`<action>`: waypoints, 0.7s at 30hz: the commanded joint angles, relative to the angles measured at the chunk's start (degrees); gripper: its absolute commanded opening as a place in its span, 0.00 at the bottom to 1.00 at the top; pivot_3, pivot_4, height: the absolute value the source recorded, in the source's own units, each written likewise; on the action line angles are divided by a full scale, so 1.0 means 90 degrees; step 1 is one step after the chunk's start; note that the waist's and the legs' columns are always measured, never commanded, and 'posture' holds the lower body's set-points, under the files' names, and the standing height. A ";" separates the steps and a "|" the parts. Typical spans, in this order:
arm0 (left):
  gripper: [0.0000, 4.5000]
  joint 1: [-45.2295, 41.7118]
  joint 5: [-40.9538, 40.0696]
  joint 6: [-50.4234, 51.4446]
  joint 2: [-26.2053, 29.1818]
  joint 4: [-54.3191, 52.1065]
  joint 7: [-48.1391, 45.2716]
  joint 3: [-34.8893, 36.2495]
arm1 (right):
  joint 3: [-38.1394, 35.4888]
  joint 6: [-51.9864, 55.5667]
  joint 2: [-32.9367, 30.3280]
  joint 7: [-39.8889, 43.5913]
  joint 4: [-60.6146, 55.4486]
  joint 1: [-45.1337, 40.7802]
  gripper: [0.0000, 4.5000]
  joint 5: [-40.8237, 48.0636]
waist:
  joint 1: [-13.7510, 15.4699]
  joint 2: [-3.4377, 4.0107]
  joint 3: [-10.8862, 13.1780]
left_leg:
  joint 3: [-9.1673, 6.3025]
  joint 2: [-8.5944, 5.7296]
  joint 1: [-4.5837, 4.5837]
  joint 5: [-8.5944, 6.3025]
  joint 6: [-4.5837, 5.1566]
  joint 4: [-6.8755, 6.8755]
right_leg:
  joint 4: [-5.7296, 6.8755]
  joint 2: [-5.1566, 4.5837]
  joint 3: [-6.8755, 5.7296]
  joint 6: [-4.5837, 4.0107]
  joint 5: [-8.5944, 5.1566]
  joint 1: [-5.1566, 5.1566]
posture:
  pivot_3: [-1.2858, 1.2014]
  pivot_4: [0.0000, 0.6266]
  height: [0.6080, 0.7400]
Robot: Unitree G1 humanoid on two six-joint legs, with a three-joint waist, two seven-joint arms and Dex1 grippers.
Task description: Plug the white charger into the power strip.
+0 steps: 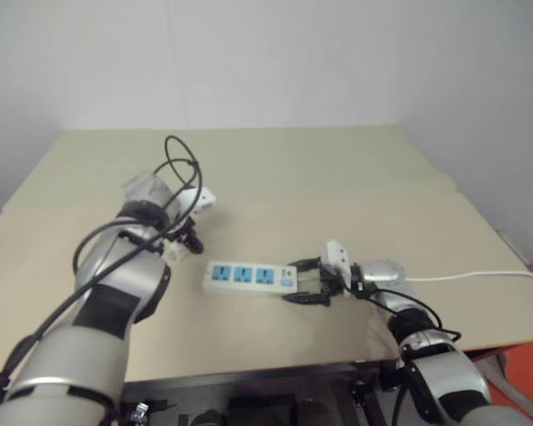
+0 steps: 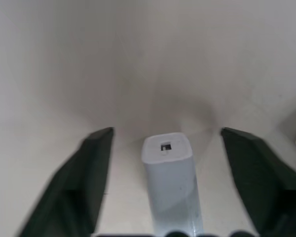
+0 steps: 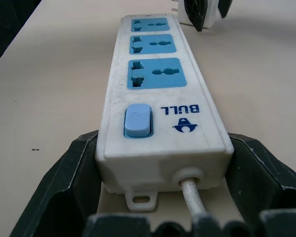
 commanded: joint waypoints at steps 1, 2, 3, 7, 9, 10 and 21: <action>0.49 -0.0034 0.0100 -0.0020 -0.0021 -0.0018 0.0032 0.0028 | 0.0087 0.0135 0.0022 -0.0141 -0.0028 0.0126 0.76 -0.0175 | 0.0000 0.0000 0.0000 | 0.0000 0.0000 0.0000 0.0000 0.0000 0.0000 | 0.0000 0.0000 0.0000 0.0000 0.0000 0.0000 | 0.52 0.24 1.00; 0.42 -0.0030 0.0088 0.0005 -0.0028 -0.0013 0.0036 0.0051 | 0.0091 0.0139 0.0023 -0.0152 -0.0030 0.0129 0.76 -0.0182 | 0.0000 0.0000 0.0000 | 0.0000 0.0000 0.0000 0.0000 0.0000 0.0000 | -0.0001 0.0000 0.0000 0.0000 0.0000 0.0000 | 0.52 0.24 1.00; 0.34 -0.0022 0.0108 -0.0018 -0.0034 -0.0019 0.0085 0.0040 | 0.0093 0.0143 0.0020 -0.0154 -0.0047 0.0142 0.76 -0.0182 | 0.0000 0.0000 0.0000 | 0.0000 0.0000 0.0000 0.0000 0.0000 0.0000 | -0.0001 0.0000 0.0000 0.0000 0.0000 0.0000 | 0.52 0.24 1.00; 0.23 -0.0083 0.0048 -0.0068 -0.0040 -0.0047 0.0273 0.0138 | 0.0097 0.0189 0.0010 -0.0137 -0.0106 0.0184 0.76 -0.0166 | 0.0001 0.0000 0.0000 | -0.0001 0.0000 0.0002 0.0000 0.0000 0.0000 | 0.0001 0.0000 0.0000 0.0000 0.0000 0.0001 | 0.52 0.24 1.00; 0.23 -0.0133 0.0031 -0.0167 -0.0022 -0.0076 0.0385 0.0188 | 0.0102 0.0201 0.0004 -0.0139 -0.0126 0.0201 0.76 -0.0169 | 0.0000 0.0000 0.0000 | -0.0001 0.0000 0.0001 0.0000 0.0000 0.0000 | 0.0000 0.0000 0.0000 0.0000 0.0000 0.0001 | 0.52 0.24 1.00; 0.23 -0.0175 0.0014 -0.0245 0.0000 -0.0098 0.0375 0.0228 | 0.0105 0.0208 0.0000 -0.0139 -0.0139 0.0210 0.76 -0.0170 | 0.0001 0.0000 0.0000 | -0.0002 0.0000 0.0001 0.0000 0.0000 0.0000 | 0.0000 0.0000 0.0000 0.0000 0.0000 0.0001 | 0.52 0.24 1.00; 0.23 -0.1582 -0.1591 -0.0480 0.0661 -0.0828 -0.0640 0.2063 | 0.0077 0.0311 -0.0100 -0.0102 -0.0558 0.0416 0.76 -0.0077 | 0.0005 -0.0005 0.0003 | -0.0005 0.0000 -0.0012 -0.0001 0.0000 -0.0002 | -0.0009 -0.0002 -0.0006 0.0001 0.0000 -0.0006 | 0.52 0.24 1.00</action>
